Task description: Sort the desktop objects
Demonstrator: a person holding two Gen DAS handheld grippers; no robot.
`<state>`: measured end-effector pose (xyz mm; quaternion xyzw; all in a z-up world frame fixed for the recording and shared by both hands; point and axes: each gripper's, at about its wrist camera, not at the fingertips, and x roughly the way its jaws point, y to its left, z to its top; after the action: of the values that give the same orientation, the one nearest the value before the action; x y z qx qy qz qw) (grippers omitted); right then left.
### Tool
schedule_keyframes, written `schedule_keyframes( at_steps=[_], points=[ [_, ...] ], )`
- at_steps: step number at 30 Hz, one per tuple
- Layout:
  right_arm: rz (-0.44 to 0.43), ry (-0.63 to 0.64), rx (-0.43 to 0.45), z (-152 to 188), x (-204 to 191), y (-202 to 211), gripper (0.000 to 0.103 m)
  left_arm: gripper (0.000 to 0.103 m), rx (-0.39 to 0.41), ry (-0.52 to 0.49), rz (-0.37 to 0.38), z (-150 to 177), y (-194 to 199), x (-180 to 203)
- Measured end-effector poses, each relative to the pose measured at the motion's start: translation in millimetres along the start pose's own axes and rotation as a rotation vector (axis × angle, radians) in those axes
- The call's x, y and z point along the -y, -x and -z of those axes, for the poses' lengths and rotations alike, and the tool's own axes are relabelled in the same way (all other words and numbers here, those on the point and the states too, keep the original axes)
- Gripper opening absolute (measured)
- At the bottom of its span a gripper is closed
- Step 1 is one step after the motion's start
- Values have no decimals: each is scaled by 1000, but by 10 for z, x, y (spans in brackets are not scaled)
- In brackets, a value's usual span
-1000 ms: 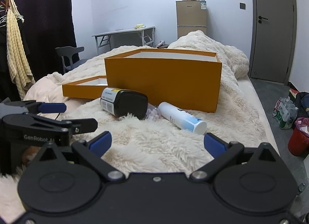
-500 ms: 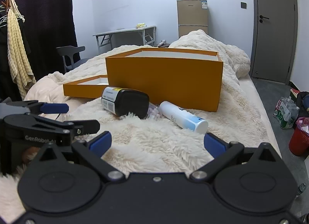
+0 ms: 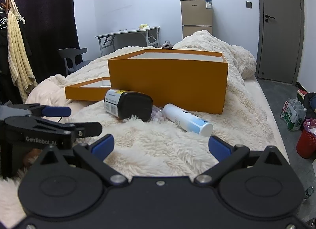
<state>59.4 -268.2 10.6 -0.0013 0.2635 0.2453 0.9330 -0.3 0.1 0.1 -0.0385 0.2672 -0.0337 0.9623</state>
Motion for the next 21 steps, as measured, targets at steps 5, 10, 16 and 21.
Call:
schedule_keyframes(
  at_steps=[5,10,16,21],
  points=[
    [-5,1,1,-4,-8,6,103,103,1,0,-1,1,0,11],
    [-7,2,4,-11,-17,12,103,103,4,1,-1,1,11,9],
    [-14,2,3,-4,5,12,103,103,4,1,1,4,15,5],
    [-17,0,3,0,6,12,103,103,0,-3,2,4,9,6]
  ],
)
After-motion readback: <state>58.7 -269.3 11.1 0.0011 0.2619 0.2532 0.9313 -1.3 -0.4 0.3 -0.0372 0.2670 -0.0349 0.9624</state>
